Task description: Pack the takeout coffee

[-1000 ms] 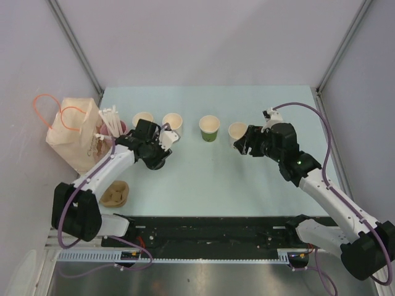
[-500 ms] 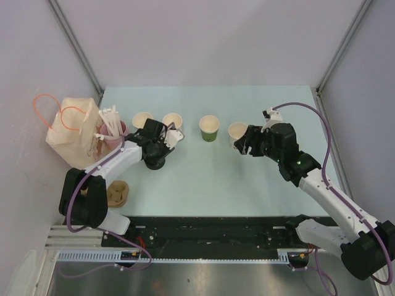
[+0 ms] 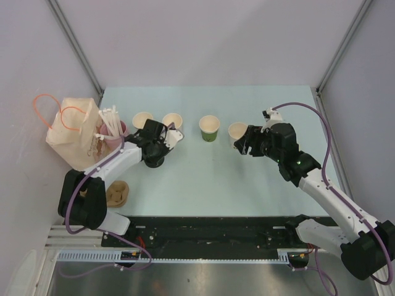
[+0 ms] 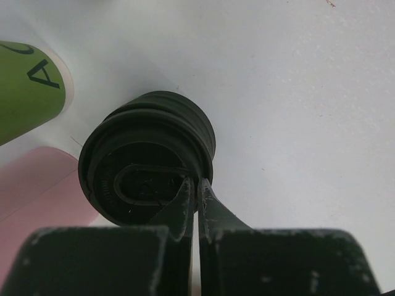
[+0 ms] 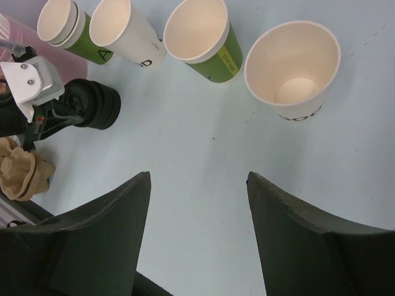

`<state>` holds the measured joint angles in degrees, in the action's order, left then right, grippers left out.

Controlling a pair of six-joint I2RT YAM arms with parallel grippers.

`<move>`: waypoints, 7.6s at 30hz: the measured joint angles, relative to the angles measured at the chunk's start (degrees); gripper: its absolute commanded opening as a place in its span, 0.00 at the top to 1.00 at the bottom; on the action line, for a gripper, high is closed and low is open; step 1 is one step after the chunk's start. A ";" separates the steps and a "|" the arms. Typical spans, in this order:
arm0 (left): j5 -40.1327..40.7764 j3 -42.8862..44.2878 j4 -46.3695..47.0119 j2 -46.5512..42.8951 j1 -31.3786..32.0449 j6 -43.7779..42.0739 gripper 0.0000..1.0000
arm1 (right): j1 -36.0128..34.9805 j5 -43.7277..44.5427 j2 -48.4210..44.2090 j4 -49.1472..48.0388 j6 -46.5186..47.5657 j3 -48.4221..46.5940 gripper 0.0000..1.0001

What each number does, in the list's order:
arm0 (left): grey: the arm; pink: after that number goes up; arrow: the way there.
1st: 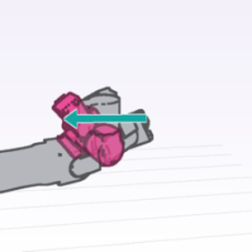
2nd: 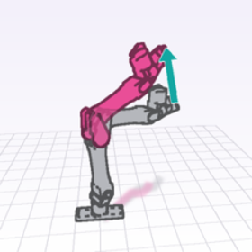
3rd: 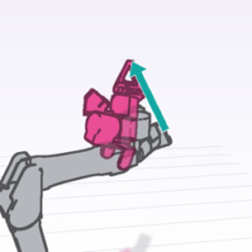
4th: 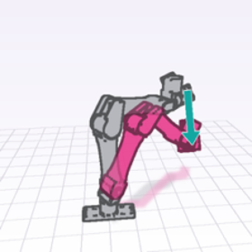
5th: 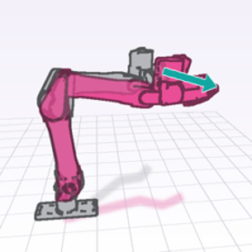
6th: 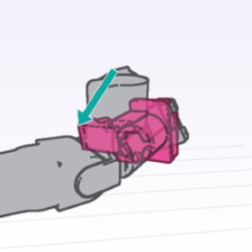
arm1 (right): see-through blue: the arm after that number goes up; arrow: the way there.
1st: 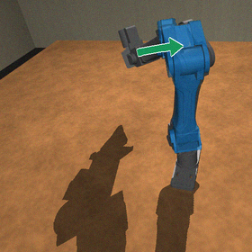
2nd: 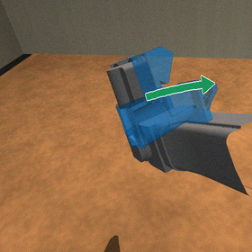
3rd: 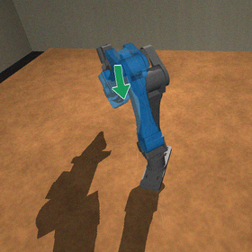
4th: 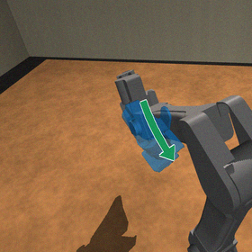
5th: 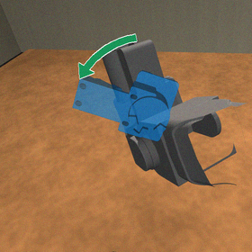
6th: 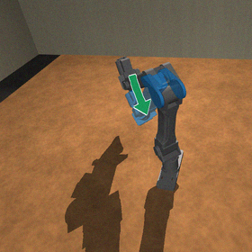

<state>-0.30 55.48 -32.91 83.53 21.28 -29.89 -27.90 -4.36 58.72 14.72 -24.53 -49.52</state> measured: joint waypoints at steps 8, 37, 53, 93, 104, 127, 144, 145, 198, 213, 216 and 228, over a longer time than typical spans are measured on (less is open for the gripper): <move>-0.24 -0.31 -0.57 -7.06 0.15 0.44 1.00 | 0.00 0.02 -0.35 0.61 0.00 0.00 0.31; -13.66 53.92 -19.04 26.25 15.32 4.48 1.00 | 9.42 -3.67 2.47 0.20 -2.54 0.00 0.31; -13.60 71.65 -24.37 42.21 15.28 4.46 1.00 | 11.69 -3.65 2.43 4.22 -0.83 0.00 0.31; -17.49 75.03 -26.49 46.69 13.03 5.49 0.48 | 9.60 -2.99 -0.09 7.45 -0.22 0.00 0.29; -17.55 75.03 -26.91 41.79 12.90 6.10 0.42 | 9.53 -2.89 1.84 -5.22 -2.21 0.00 0.46; -18.43 69.24 -17.29 39.71 3.74 18.12 0.67 | 2.54 3.69 40.68 -30.82 -8.00 -17.16 0.57; -21.35 62.88 -12.00 41.72 3.85 20.94 0.83 | 1.49 0.39 47.43 -28.24 -7.19 -20.85 0.67; -21.59 62.16 -11.61 41.75 3.85 20.96 0.84 | 1.49 0.17 47.47 -28.15 -7.10 -20.92 0.67; -25.70 49.53 -2.78 35.58 3.63 22.56 0.63 | 0.90 -0.66 43.56 -27.10 -4.31 -17.05 0.55; -25.18 49.53 -4.85 33.92 3.72 22.51 0.56 | -1.33 2.49 41.20 -21.79 -0.28 -18.78 0.54; -24.98 49.53 -4.92 33.62 3.72 22.47 0.57 | -2.03 2.58 40.52 -21.79 -0.22 -18.80 0.58; -24.94 48.11 -5.14 33.57 3.69 22.56 0.62 | -3.45 3.93 40.98 -20.15 -0.83 -18.99 0.68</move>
<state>-25.23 103.59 -38.04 117.10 24.97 -7.33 -31.35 -0.43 99.70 -5.43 -25.36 -68.51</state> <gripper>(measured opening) 0.385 0.343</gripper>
